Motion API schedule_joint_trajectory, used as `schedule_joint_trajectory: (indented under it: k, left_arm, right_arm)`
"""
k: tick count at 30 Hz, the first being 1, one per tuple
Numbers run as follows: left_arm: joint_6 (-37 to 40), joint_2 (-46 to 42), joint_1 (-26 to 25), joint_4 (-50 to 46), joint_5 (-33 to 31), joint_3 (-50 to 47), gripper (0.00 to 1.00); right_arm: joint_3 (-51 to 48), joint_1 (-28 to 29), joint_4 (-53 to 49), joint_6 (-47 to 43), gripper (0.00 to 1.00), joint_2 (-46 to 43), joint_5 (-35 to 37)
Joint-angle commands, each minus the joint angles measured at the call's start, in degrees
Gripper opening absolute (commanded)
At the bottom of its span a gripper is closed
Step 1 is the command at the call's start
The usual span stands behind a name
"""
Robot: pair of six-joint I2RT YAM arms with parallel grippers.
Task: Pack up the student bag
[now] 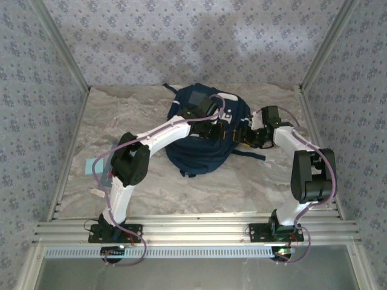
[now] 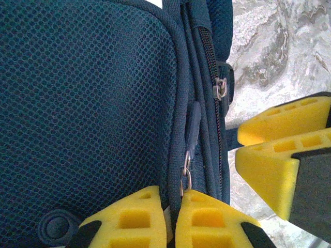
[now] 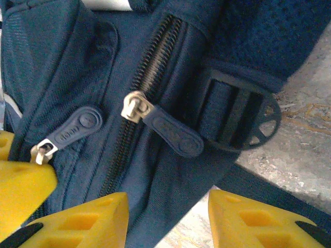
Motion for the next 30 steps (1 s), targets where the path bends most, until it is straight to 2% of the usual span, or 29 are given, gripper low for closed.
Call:
schedule_joint_trajectory:
  k: [1, 10, 14, 17, 19, 23, 30]
  left_arm:
    - [0.6, -3.0, 1.0, 3.6, -1.8, 1.8, 0.0]
    - [0.7, -3.2, 1.0, 3.1, -1.0, 2.0, 0.0]
    - [0.7, -3.1, 1.0, 3.0, -0.4, 2.0, 0.0]
    - [0.7, -3.5, 1.0, 2.8, -0.3, 2.0, 0.0]
    - [0.8, -3.7, 1.0, 2.7, -0.4, 2.0, 0.0]
    - [1.0, -3.8, 1.0, 2.6, -0.4, 2.2, 0.0]
    - [1.1, -3.5, 1.0, 2.0, -0.4, 3.1, 0.0]
  right_arm:
    - [1.2, -0.4, -1.3, -0.8, 0.46, 0.7, 0.0]
    - [7.5, -1.0, -0.7, -4.2, 0.46, 2.1, 1.5]
    - [10.2, -0.5, 0.4, -6.3, 0.33, 5.1, -0.4]
    - [10.6, 0.1, 0.7, -7.5, 0.3, 7.1, -0.8]
    - [10.4, 0.2, 0.9, -7.9, 0.33, 8.1, -0.6]
    - [9.1, 0.0, 1.9, -8.9, 0.45, 8.8, -0.4]
    - [8.5, 0.7, 4.8, -8.2, 0.44, 10.5, -3.7]
